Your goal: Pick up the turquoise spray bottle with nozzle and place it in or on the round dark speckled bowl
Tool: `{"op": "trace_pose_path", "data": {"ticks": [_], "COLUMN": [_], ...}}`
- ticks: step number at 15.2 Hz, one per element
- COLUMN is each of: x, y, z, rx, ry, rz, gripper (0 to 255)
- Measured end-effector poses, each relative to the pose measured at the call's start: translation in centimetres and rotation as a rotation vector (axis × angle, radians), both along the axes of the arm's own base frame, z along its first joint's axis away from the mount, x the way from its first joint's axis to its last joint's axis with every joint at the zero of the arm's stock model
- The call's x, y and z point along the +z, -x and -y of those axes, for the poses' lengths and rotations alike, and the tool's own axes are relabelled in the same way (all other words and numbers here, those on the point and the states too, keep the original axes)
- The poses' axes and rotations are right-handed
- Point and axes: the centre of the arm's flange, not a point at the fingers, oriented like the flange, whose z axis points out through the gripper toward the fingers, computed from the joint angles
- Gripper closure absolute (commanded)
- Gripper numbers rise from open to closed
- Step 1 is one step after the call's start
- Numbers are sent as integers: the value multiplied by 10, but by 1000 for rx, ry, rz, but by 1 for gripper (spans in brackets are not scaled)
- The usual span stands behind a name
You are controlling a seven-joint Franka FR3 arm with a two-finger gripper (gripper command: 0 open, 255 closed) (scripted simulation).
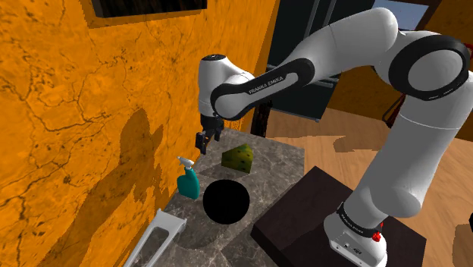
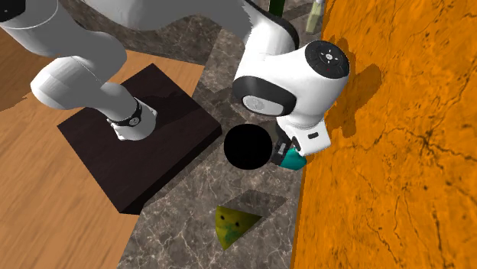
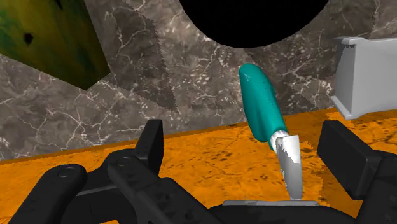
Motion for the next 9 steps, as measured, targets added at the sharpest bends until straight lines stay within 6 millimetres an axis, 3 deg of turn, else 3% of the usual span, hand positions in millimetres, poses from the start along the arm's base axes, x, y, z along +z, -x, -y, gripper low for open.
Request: {"op": "trace_pose_path", "data": {"ticks": [6, 9], "x": [-41, -55], "y": [-29, -34], "z": [-64, -73], "rx": [49, 57], "ry": [-3, -3], "rz": [-10, -12], "gripper": [0, 0]}}
